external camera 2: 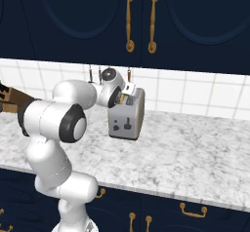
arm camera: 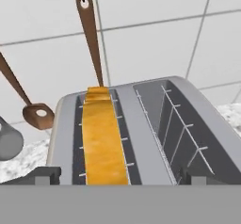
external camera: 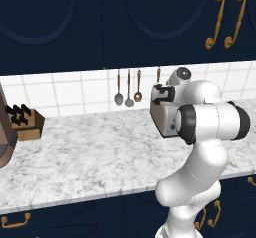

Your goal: Start the toaster. Once the lever pops up, take the bread to the plate on the dining counter.

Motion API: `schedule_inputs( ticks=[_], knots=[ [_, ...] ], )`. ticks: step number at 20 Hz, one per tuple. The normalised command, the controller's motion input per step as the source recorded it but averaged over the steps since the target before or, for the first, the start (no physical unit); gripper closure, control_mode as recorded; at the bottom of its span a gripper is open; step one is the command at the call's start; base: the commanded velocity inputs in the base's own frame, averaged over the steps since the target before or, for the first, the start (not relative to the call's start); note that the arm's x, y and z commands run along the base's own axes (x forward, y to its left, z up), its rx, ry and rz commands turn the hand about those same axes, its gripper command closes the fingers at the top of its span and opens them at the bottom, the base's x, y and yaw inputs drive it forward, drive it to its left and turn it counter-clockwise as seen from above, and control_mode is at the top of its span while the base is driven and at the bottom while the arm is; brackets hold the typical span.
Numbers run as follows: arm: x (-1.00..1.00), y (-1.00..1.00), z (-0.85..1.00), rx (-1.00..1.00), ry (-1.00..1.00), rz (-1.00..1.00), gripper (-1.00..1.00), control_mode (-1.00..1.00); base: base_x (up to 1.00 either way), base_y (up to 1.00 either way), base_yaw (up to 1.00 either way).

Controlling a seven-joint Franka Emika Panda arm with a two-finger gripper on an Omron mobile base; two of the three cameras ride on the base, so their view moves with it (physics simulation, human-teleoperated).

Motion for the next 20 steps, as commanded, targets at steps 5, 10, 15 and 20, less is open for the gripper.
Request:
schedule_inputs(
  ticks=[5,10,15,20],
  knots=[
    [0.05,0.00,-0.24,0.00,-0.05,0.00,1.00,-1.00,0.00,0.00,0.00],
    [0.00,0.00,-0.17,0.00,-0.07,0.00,1.00,-1.00,0.00,0.00,0.00],
    [-0.08,0.00,0.00,0.00,-0.13,0.00,1.00,-1.00,0.00,0.00,0.00],
    [-0.40,-0.05,0.37,0.00,-0.26,0.00,1.00,-1.00,0.00,0.00,0.00]
  ],
)
